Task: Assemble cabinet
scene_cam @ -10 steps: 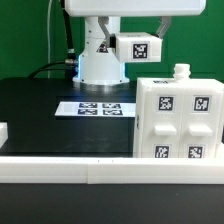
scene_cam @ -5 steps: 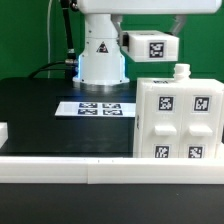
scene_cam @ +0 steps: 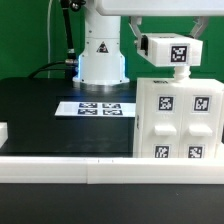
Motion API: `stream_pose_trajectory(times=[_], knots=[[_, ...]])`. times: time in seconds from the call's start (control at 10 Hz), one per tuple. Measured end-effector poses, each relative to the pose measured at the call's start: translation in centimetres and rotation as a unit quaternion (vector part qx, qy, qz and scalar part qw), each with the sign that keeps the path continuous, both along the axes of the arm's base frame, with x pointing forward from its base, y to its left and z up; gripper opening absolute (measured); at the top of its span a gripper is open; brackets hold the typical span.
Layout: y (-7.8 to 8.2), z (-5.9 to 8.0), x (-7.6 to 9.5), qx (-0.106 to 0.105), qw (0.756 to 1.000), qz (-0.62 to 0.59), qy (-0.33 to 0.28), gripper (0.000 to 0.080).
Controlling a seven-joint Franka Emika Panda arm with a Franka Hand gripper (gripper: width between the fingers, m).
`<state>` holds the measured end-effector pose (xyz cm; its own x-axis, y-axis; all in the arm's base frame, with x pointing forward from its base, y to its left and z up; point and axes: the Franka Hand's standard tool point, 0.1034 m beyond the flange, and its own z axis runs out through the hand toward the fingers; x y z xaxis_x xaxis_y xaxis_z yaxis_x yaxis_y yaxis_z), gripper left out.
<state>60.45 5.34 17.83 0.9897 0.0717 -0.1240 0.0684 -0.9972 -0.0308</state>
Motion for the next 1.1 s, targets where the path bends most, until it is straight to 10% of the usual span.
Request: stream_pose_trajectory(times=[0.4,1.1], knots=[[2.9,-1.0,0.5,-0.003,1.000,-0.005,0.002,0.0560],[2.9,-1.9,0.9,-0.002,1.000,-0.002,-0.021,0.0560]])
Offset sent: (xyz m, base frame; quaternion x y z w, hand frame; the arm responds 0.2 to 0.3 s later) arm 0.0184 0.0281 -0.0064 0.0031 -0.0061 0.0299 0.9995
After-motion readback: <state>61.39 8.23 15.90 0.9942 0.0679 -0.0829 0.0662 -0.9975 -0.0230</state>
